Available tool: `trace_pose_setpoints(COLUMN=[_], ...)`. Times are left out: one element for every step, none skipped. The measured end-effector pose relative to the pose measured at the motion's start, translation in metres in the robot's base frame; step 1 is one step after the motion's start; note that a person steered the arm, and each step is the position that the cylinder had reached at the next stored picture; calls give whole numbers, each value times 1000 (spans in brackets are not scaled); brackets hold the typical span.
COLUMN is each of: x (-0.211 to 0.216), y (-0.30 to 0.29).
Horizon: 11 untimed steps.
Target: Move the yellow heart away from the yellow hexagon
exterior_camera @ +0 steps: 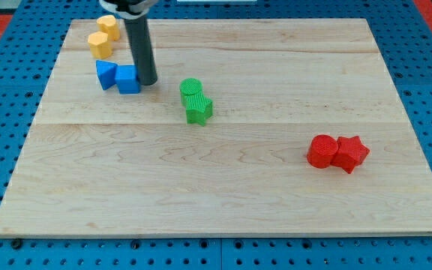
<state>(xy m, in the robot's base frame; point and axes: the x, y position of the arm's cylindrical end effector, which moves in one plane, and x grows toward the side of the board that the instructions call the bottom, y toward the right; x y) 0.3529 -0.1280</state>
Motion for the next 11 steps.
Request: trace_pose_setpoints(x=[-9,-49,-71,-58,-57,-62,-80,-78,-119,-161,-148], y=[1,8,-24,-62,-98,-97,-97,-135,-158,-134,-66])
